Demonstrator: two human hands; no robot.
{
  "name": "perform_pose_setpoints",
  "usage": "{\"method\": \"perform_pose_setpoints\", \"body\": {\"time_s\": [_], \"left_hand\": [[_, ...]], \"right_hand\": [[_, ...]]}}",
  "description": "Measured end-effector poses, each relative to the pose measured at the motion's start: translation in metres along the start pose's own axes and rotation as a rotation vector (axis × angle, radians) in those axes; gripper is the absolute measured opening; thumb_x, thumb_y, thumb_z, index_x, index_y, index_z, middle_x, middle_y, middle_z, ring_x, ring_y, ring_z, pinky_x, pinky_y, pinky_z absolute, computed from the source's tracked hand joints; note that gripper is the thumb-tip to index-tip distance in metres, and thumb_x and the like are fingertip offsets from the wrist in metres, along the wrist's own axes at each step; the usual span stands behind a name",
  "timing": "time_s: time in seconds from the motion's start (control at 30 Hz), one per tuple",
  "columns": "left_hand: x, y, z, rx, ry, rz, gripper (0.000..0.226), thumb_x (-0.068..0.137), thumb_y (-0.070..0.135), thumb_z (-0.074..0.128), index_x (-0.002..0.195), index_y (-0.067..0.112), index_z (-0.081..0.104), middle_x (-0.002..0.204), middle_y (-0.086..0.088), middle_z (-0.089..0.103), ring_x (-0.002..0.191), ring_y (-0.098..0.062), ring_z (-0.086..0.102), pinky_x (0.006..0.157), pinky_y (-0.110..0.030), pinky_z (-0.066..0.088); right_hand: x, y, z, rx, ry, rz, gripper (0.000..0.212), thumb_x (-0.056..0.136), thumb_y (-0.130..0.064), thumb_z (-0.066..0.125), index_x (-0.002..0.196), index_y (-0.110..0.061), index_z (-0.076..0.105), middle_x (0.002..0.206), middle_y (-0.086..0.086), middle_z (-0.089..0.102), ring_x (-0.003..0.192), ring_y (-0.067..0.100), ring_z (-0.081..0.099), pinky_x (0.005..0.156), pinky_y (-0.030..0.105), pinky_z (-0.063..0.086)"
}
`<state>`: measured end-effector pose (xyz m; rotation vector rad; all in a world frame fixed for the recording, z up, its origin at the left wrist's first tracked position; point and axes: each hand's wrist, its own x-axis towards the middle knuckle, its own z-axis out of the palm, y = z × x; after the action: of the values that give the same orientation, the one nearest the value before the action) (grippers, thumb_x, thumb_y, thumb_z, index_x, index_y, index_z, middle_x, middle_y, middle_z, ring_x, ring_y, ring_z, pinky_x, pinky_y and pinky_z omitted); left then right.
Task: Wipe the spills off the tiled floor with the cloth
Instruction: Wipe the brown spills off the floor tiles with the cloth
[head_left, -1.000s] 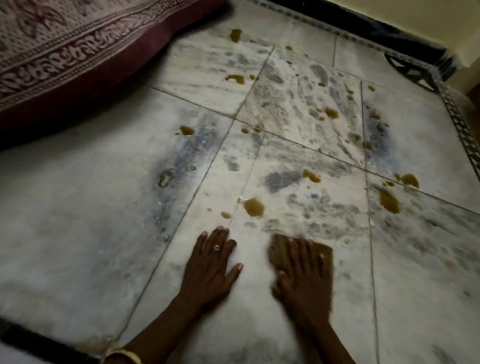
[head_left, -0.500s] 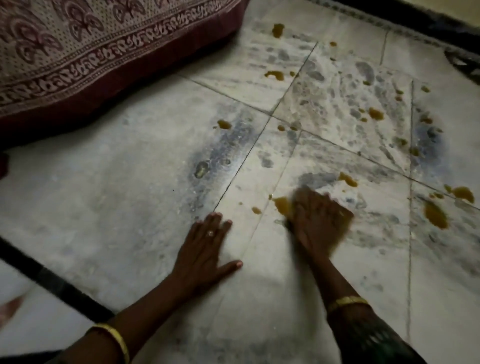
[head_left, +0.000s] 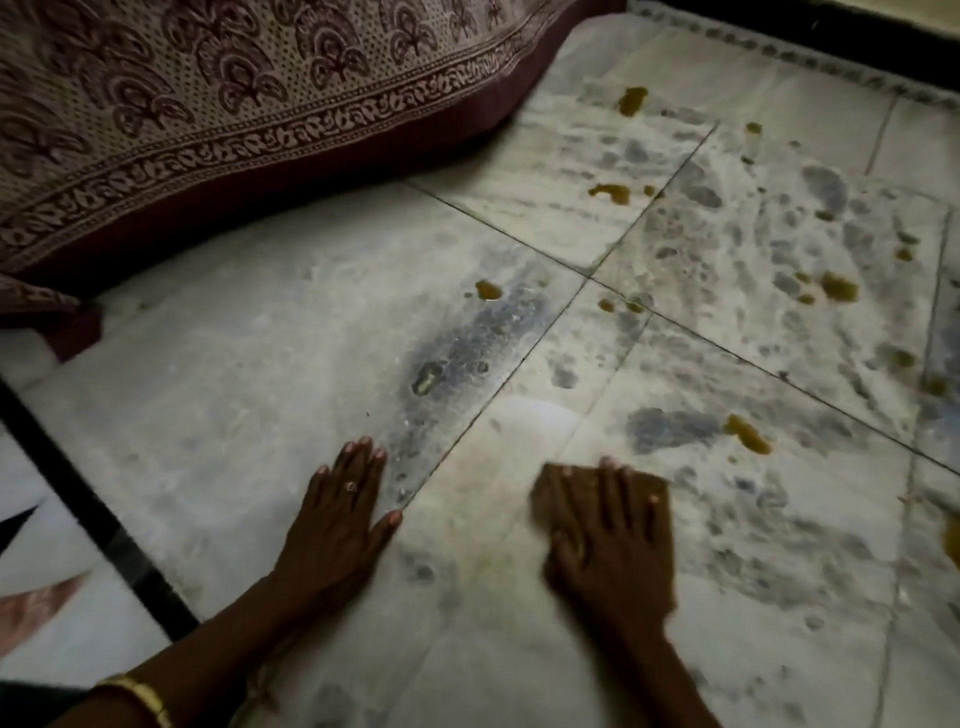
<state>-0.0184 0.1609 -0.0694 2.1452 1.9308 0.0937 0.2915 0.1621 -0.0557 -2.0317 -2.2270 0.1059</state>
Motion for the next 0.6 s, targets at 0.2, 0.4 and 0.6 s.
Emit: {"method": "perform_pose_setpoints", "body": {"time_s": [0.2, 0.4, 0.6], "left_hand": [[0.005, 0.005, -0.012, -0.008, 0.049, 0.025, 0.085, 0.093, 0.065, -0.002, 0.150, 0.008, 0.024, 0.158, -0.011, 0.020, 0.147, -0.024, 0.015, 0.115, -0.026, -0.006], [0.062, 0.019, -0.016, -0.251, 0.215, -0.058, 0.071, 0.097, 0.059, 0.005, 0.148, 0.017, 0.031, 0.158, -0.004, 0.025, 0.147, -0.015, 0.011, 0.118, -0.029, -0.001], [0.145, 0.071, -0.002, -0.199, 0.129, 0.210, 0.066, 0.101, 0.051, 0.011, 0.143, 0.011, 0.042, 0.152, -0.015, 0.036, 0.142, -0.023, 0.020, 0.117, -0.036, 0.005]], "right_hand": [[0.122, -0.055, 0.009, 0.121, -0.066, 0.220, 0.071, 0.084, -0.051, 0.026, 0.149, -0.023, 0.030, 0.159, 0.016, 0.018, 0.147, 0.035, 0.009, 0.116, 0.051, -0.006], [0.063, -0.123, 0.014, 0.102, -0.104, -0.237, 0.075, 0.074, -0.043, 0.044, 0.147, -0.029, 0.036, 0.155, 0.012, 0.029, 0.147, 0.027, 0.015, 0.114, 0.053, 0.010], [0.003, -0.009, 0.001, -0.029, -0.001, -0.145, 0.061, 0.084, -0.046, 0.041, 0.143, -0.030, 0.043, 0.148, 0.012, 0.043, 0.142, 0.031, 0.032, 0.105, 0.059, 0.033]]}}
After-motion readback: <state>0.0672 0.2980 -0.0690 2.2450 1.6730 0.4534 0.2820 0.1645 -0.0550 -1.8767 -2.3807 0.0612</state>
